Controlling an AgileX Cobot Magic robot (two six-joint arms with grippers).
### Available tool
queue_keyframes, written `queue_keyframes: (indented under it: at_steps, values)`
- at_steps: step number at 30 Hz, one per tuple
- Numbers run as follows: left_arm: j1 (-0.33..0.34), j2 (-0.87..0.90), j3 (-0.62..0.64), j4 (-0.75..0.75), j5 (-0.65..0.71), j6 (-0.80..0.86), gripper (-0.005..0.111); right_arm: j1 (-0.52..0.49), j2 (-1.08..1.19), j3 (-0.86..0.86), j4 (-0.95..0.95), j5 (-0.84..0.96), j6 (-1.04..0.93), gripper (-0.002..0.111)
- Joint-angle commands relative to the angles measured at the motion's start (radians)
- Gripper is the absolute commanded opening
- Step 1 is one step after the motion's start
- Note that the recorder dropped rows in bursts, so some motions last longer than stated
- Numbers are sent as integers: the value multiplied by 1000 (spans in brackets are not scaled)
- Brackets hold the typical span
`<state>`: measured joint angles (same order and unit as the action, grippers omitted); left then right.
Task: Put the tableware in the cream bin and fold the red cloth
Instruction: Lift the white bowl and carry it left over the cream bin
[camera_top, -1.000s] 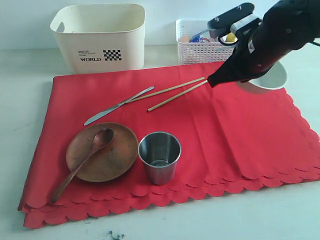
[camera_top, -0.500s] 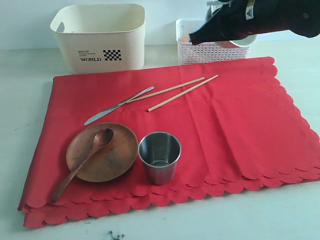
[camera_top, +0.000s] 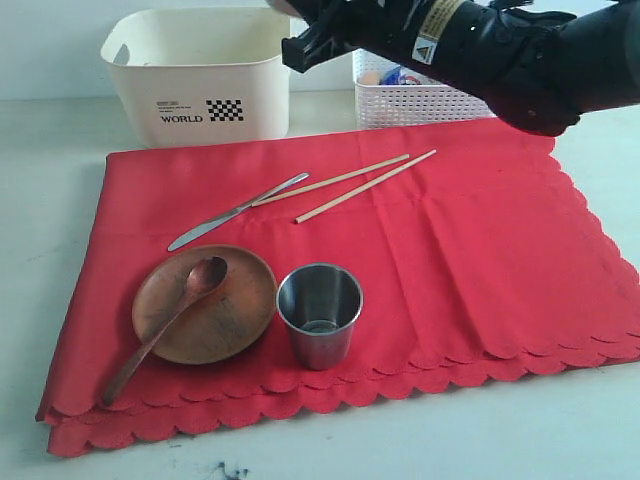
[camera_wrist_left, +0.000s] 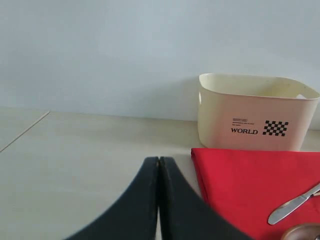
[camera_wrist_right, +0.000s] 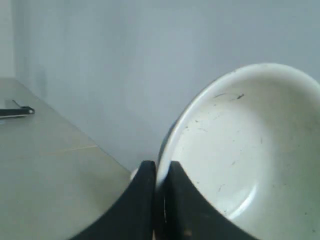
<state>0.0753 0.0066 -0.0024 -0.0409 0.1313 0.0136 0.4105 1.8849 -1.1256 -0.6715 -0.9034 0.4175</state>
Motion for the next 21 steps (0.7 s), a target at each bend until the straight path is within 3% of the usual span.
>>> queue_keyframes:
  at_steps: [1, 8, 12, 16, 21]
  values:
    - [-7, -7, 2, 0, -3, 1, 2, 55, 59, -83, -28, 9, 58, 0]
    - [-7, -7, 2, 0, -3, 1, 2, 193, 178, -280, -5, 130, 63, 0]
    - [-7, -7, 2, 0, -3, 1, 2, 206, 286, -434, 80, 257, 65, 0]
    - [-7, -7, 2, 0, -3, 1, 2, 206, 434, -598, 253, 274, 65, 0]
    - [-7, -7, 2, 0, -3, 1, 2, 206, 535, -720, 255, 274, 63, 0]
